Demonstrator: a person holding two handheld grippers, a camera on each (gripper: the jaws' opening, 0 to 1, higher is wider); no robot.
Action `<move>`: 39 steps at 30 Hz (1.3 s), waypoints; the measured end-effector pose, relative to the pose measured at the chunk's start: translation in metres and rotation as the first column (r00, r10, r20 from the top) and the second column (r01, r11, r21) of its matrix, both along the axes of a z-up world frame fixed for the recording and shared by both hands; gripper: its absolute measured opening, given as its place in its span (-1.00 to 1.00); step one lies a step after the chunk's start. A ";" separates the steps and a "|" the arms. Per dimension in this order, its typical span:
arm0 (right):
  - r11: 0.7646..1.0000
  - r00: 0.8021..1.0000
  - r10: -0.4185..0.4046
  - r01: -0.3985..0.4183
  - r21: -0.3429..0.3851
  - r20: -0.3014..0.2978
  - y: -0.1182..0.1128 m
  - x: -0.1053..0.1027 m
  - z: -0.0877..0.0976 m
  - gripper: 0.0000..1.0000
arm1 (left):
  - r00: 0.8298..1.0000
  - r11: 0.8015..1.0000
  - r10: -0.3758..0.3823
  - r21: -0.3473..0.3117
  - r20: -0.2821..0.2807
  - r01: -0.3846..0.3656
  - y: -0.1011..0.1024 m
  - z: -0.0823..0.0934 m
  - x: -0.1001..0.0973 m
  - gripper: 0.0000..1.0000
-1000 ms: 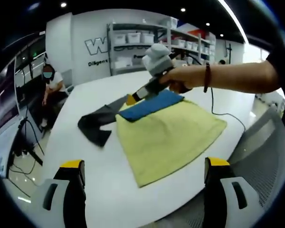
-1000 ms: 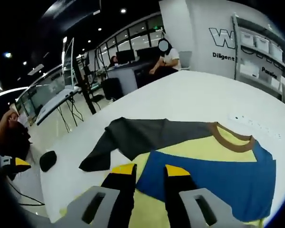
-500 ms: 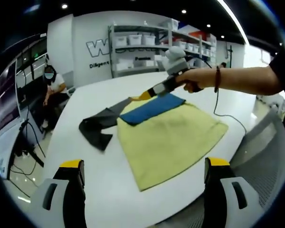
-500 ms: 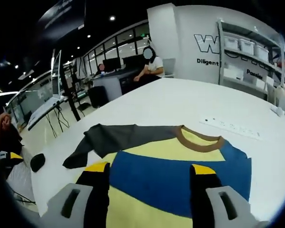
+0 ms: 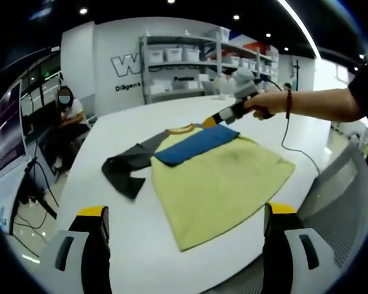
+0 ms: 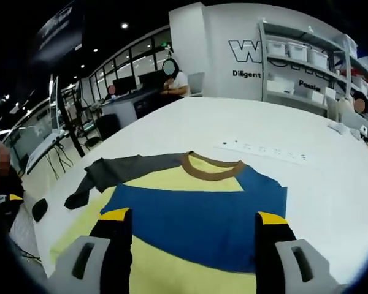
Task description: Fold the garment on the visible template until the final outline fits inside the template.
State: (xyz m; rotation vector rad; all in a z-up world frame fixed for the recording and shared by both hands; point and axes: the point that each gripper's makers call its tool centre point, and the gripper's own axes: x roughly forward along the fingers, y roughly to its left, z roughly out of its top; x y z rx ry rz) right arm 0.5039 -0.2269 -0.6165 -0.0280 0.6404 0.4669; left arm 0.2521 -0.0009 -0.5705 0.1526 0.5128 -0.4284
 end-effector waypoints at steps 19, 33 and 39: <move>0.994 0.995 -0.091 0.088 -0.067 -0.040 -0.071 -0.004 -0.030 0.04 | 1.000 1.000 0.007 0.007 -0.002 -0.007 0.002 -0.002 -0.001 0.99; 0.986 0.990 -0.124 0.116 -0.120 -0.064 -0.091 -0.021 -0.046 -0.85 | 1.000 1.000 0.016 0.011 -0.008 -0.016 0.006 -0.004 0.000 0.98; 0.982 0.990 -0.133 0.124 -0.140 -0.055 -0.097 -0.024 -0.048 -1.00 | 1.000 1.000 0.012 0.011 -0.011 -0.012 0.005 -0.005 0.000 0.98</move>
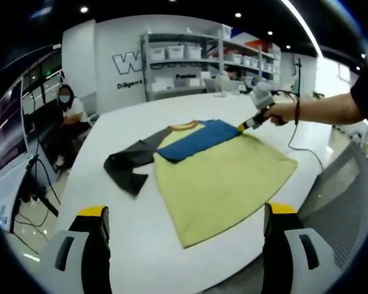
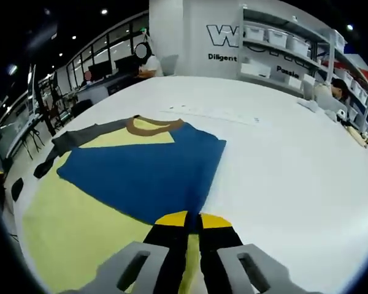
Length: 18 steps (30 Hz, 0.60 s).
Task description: Fold the garment on the visible template until the final outline fits inside the template.
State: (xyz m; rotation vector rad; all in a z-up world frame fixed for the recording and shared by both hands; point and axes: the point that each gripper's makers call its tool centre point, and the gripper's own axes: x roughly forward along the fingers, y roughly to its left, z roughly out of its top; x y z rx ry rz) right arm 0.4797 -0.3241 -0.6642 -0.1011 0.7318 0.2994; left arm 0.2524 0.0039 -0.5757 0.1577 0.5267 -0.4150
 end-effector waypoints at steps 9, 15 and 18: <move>1.000 1.000 -0.018 0.018 -0.003 0.007 -0.003 0.003 -0.001 -1.00 | 1.000 1.000 -0.004 0.005 0.002 0.004 0.000 0.001 0.001 0.98; 1.000 1.000 -0.010 0.010 -0.020 0.000 -0.006 0.005 -0.001 -1.00 | 1.000 1.000 0.002 0.003 -0.001 -0.002 0.003 0.001 0.000 0.98; 0.999 1.000 -0.001 0.001 -0.037 -0.007 -0.009 0.006 -0.001 -1.00 | 1.000 1.000 0.004 0.009 -0.005 -0.004 0.004 0.000 -0.001 0.98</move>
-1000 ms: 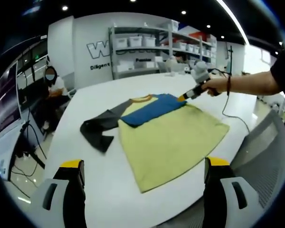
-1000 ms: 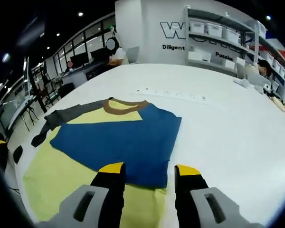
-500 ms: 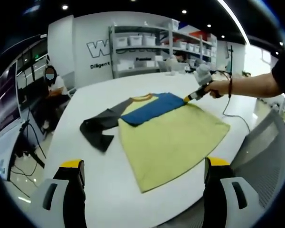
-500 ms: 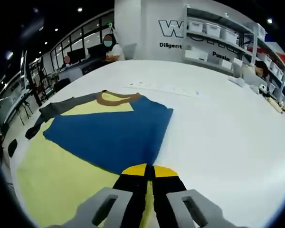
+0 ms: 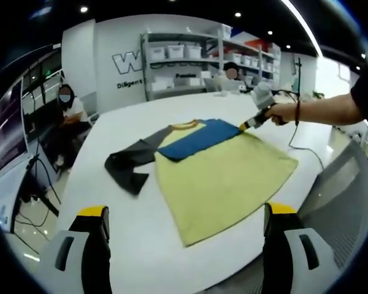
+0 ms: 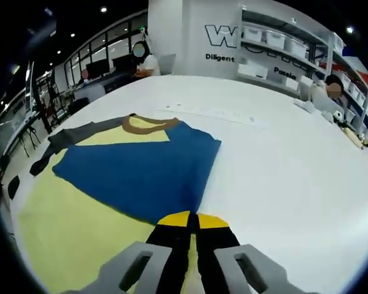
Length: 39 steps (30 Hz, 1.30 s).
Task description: Fold the garment on the visible template until the final outline fits inside the template.
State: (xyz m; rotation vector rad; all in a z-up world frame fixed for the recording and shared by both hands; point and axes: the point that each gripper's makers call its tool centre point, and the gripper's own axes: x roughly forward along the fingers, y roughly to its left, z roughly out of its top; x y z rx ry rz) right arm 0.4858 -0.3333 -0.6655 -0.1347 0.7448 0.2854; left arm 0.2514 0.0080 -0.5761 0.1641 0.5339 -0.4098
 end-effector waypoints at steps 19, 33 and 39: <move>0.997 1.000 0.014 -0.016 -0.077 -0.027 -0.035 0.003 -0.003 -1.00 | 1.000 1.000 -0.005 0.001 -0.016 0.005 0.001 -0.004 0.002 0.98; 0.996 0.999 -0.026 0.022 -0.085 -0.040 -0.067 0.002 -0.004 -1.00 | 1.000 1.000 0.000 0.004 -0.026 0.001 0.003 -0.007 0.005 0.98; 0.993 0.999 -0.032 0.027 -0.111 -0.043 -0.078 0.003 -0.005 -1.00 | 1.000 1.000 -0.002 0.006 -0.030 0.003 0.002 -0.008 0.006 0.98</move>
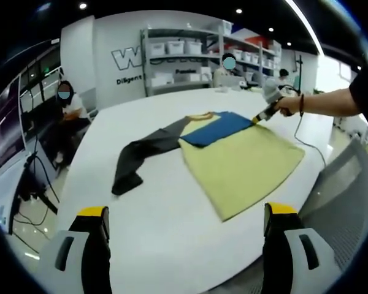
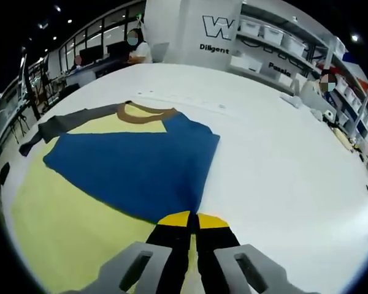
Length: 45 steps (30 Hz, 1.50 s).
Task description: Fold the garment on the visible template until the final outline fits inside the template.
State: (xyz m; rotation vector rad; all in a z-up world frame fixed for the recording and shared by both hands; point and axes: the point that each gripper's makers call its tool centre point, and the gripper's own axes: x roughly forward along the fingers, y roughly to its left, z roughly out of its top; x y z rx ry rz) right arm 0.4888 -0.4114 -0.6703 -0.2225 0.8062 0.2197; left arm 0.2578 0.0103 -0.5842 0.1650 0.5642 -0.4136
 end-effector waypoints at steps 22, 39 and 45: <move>0.998 0.998 -0.059 0.059 0.007 -0.011 -0.024 0.001 -0.001 -1.00 | 1.000 1.000 0.016 0.004 -0.006 -0.016 0.004 -0.002 0.000 0.98; 0.955 0.989 -0.084 0.044 0.293 0.125 0.016 -0.017 0.053 0.81 | 1.000 1.000 0.015 -0.011 -0.004 -0.015 0.001 -0.002 0.009 0.98; 0.949 0.990 -0.028 -0.018 0.314 0.140 0.025 -0.033 0.080 0.99 | 1.000 1.000 0.016 -0.008 -0.006 -0.016 0.006 -0.004 0.013 0.98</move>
